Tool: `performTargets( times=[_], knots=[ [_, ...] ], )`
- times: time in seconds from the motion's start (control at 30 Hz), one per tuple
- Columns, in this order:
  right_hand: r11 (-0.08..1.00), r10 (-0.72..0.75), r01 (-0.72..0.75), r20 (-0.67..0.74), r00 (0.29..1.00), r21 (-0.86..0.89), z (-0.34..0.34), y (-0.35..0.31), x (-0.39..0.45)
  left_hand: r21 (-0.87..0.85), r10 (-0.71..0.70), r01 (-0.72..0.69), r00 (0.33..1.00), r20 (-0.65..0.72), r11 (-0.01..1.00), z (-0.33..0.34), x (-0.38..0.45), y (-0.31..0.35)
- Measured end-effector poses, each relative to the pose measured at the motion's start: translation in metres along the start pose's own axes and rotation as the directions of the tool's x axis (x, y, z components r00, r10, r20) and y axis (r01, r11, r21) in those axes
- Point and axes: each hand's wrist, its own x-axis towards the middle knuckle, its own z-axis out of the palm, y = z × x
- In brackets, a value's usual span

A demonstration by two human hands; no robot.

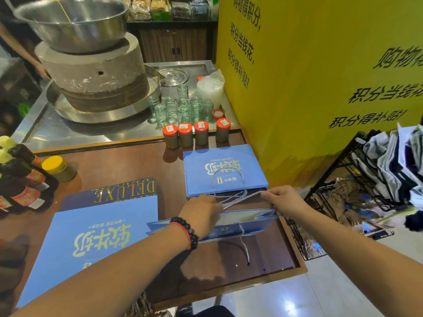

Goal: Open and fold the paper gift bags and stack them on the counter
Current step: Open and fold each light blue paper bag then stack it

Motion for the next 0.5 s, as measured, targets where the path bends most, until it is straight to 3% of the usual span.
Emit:
performTargets(
  times=[0.13,0.33,0.5],
  knots=[
    [0.997,-0.035,0.035,0.004,0.999,-0.068,0.001,-0.003,0.003,0.033,-0.003,0.001,0.998,0.055,0.999,0.003,0.016,0.02],
    [0.986,-0.064,0.062,-0.002,0.998,-0.155,-0.003,-0.014,0.005,-0.076,-0.014,0.02,0.997,0.081,0.997,0.01,0.022,0.023],
    [0.997,-0.051,0.055,0.091,0.995,-0.047,0.002,-0.026,0.006,-0.127,-0.038,0.055,0.991,0.13,0.99,0.011,0.027,0.026]
  ],
)
